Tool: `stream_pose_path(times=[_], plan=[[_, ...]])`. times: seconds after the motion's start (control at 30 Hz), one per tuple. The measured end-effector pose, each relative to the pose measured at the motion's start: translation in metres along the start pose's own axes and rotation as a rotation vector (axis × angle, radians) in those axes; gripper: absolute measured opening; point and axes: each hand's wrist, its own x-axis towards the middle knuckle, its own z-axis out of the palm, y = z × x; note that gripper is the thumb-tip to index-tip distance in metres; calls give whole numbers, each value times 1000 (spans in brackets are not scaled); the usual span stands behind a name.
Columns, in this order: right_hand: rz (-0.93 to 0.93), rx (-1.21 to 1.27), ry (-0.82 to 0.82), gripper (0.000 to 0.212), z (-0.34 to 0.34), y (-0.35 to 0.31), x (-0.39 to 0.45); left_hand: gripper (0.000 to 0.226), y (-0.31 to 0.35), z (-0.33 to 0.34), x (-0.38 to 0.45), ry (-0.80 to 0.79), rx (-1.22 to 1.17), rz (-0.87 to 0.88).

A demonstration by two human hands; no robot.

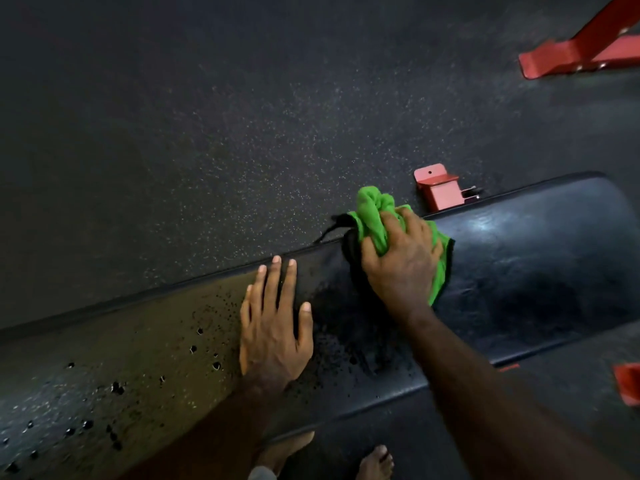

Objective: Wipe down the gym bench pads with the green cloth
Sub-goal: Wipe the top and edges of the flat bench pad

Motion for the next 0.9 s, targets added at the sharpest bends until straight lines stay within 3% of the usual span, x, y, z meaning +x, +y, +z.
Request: stream_pose_path(times=[0.07, 0.2, 0.23, 0.27, 0.33, 0.4, 0.43, 0.57, 0.6, 0.7, 0.77, 0.83, 0.9], plan=[[24, 10, -22, 51, 5, -40, -15, 67, -1, 1, 0, -3, 10, -5], [-580, -38, -188, 52, 5, -29, -7, 67, -1, 0, 0, 2, 5, 1], [-594, -60, -202, 51, 2, -15, 13, 67, -1, 0, -1, 3, 9, -3], [-496, -100, -173, 50, -1, -3, 34, 67, 0, 1, 0, 2, 12, 0], [-138, -155, -114, 51, -4, 2, 50, 67, -1, 1, 0, -1, 15, 10], [24, -172, -79, 51, 2, -27, 34, 66, -1, 2, -1, 13, 2, 13], [-10, -127, -85, 50, 5, -45, 19, 66, -2, 0, -1, 19, -3, 15], [-619, -36, -225, 49, 0, -21, 15, 65, 0, -2, -2, 24, -11, 11], [-622, -79, -229, 49, -8, -5, 35, 66, 2, -2, 2, 21, -11, 15], [-100, -145, -63, 47, -11, 11, 53, 66, -2, 0, -3, -7, -3, 12], [62, -101, 3, 47, 0, -22, 21, 66, -3, 0, -4, 6, 5, 13], [-117, -6, -63, 50, 5, -49, -19, 66, 0, -2, -2, 19, -15, 2], [-454, 17, -203, 56, 4, -36, -23, 66, 2, -4, -2, 20, -14, 2]])
